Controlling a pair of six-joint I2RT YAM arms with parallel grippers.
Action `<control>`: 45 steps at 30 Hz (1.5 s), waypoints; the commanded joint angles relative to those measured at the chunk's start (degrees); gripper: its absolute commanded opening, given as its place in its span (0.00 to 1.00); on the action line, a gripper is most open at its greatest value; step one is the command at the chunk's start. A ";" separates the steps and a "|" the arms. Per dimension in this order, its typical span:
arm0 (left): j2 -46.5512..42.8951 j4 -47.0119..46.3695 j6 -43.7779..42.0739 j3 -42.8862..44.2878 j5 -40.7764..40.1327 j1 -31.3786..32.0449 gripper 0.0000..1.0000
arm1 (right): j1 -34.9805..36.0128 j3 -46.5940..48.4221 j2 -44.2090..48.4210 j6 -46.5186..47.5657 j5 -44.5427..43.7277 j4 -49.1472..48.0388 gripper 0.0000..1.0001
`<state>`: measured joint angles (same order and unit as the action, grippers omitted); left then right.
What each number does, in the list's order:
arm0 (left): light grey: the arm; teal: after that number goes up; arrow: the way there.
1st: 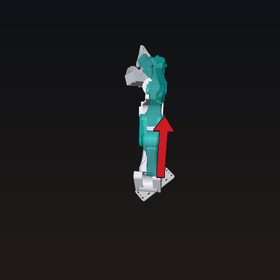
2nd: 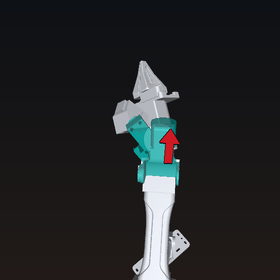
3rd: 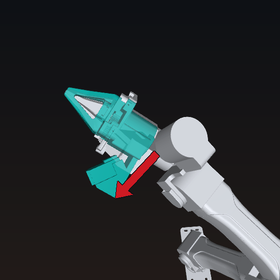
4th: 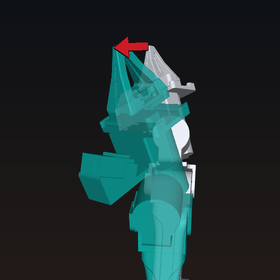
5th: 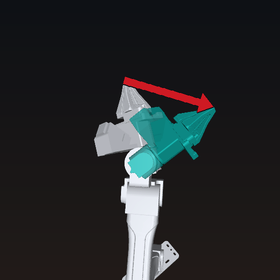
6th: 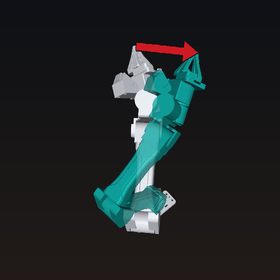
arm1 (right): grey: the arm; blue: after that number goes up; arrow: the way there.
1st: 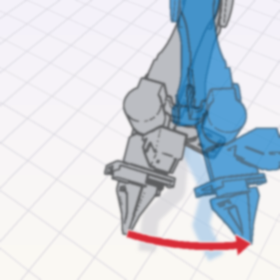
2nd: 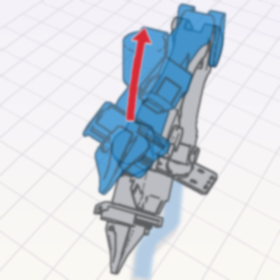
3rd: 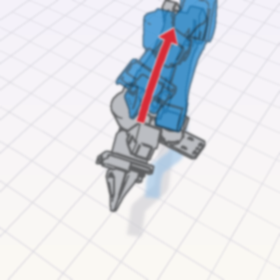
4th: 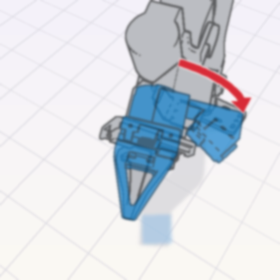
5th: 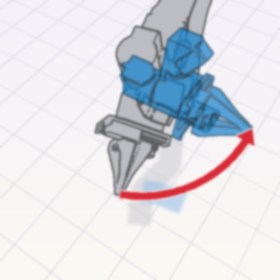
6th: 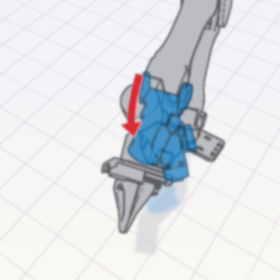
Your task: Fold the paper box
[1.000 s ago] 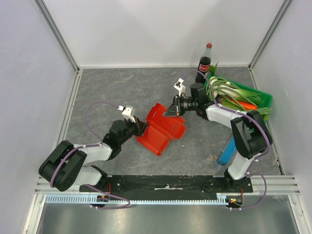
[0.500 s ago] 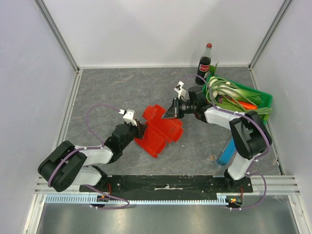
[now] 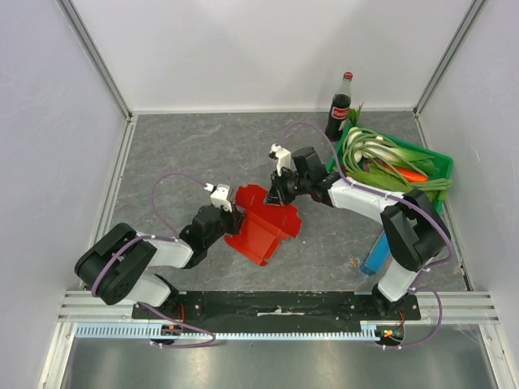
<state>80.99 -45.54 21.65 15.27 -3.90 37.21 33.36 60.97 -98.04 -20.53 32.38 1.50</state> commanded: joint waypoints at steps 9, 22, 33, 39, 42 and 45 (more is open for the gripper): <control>-6.97 1.31 5.77 -0.41 3.55 -0.30 0.40 | 10.67 -2.35 4.34 28.17 -27.54 0.35 0.00; -14.38 8.28 -5.46 4.95 -2.52 -0.47 0.52 | 12.25 -2.26 3.56 31.70 -24.04 0.43 0.00; -7.43 6.17 -10.58 8.38 0.56 -1.44 0.43 | 12.25 -1.03 2.33 31.08 -21.22 1.75 0.00; -5.85 5.90 -9.96 9.08 3.55 -1.35 0.21 | 12.25 -0.41 1.80 29.59 -20.96 1.58 0.00; -5.23 6.16 -8.47 8.99 3.64 -1.35 0.11 | 12.25 -0.41 1.71 29.15 -21.92 0.61 0.00; -5.67 5.38 -7.41 7.51 3.64 -1.27 0.09 | 12.34 0.28 1.45 29.32 -23.41 0.35 0.00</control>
<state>75.13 -36.73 13.91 22.24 -0.78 35.99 45.15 58.54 -95.74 8.99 9.72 3.62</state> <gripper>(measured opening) 0.110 0.011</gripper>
